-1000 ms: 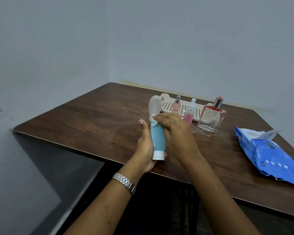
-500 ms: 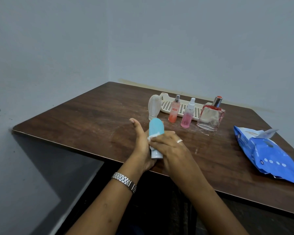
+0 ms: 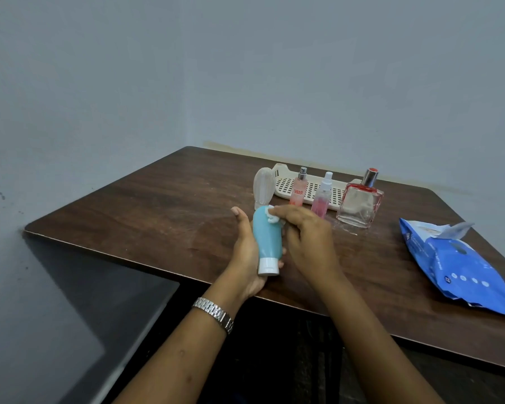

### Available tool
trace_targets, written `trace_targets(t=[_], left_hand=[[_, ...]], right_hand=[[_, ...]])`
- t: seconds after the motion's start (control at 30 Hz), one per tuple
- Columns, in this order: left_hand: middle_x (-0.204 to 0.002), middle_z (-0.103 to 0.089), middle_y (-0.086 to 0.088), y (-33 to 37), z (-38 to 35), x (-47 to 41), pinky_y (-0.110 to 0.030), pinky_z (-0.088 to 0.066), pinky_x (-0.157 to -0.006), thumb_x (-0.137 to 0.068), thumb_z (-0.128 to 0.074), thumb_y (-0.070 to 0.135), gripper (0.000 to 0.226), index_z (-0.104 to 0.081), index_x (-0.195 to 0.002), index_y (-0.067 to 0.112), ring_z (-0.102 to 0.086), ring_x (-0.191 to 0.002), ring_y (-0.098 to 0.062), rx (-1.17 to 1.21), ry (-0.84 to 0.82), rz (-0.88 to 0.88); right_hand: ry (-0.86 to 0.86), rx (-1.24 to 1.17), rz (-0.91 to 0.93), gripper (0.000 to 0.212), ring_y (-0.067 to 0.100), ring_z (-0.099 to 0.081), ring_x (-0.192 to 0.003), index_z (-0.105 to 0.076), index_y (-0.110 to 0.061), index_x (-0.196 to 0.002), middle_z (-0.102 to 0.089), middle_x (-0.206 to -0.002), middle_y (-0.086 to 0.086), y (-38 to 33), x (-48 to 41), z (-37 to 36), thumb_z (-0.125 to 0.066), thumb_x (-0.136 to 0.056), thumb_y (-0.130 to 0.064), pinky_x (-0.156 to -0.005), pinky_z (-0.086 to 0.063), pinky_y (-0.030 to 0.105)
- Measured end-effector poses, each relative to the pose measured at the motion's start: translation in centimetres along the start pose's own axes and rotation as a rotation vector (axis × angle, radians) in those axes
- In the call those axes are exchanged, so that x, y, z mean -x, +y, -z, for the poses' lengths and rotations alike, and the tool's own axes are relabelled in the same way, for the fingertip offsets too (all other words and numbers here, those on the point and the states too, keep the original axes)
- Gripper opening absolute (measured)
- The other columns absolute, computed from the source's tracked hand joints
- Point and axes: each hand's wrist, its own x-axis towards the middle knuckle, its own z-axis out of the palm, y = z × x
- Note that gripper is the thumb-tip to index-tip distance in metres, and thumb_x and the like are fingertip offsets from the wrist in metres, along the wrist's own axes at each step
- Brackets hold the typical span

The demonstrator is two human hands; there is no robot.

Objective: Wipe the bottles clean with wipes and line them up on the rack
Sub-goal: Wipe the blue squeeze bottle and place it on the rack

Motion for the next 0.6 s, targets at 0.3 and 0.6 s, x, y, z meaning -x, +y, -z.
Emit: trace_targets(t=[0.3, 0.6], left_hand=[[-0.059, -0.059, -0.006, 0.1, 0.5, -0.3, -0.019, -0.042, -0.040, -0.080, -0.017, 0.082, 0.084, -0.058, -0.087, 0.009, -0.056, -0.045, -0.016, 0.101, 0.070, 0.027], [-0.055, -0.045, -0.003, 0.8, -0.4, 1.2, -0.020, -0.043, -0.042, -0.075, -0.028, 0.083, 0.078, -0.052, -0.085, 0.010, -0.046, -0.042, -0.014, 0.173, 0.093, 0.009]], right_hand=[[0.052, -0.124, -0.111, 0.037, -0.009, -0.057, -0.091, -0.072, -0.014, -0.097, -0.064, -0.097, -0.012, -0.6, 3.8, -0.5, -0.055, -0.079, 0.013, -0.077, -0.044, 0.005], [-0.004, -0.104, -0.039, 0.042, -0.015, -0.056, -0.085, -0.073, -0.012, -0.084, -0.064, -0.086, -0.015, -1.2, 4.6, 0.8, -0.048, -0.070, 0.020, -0.077, -0.038, 0.000]])
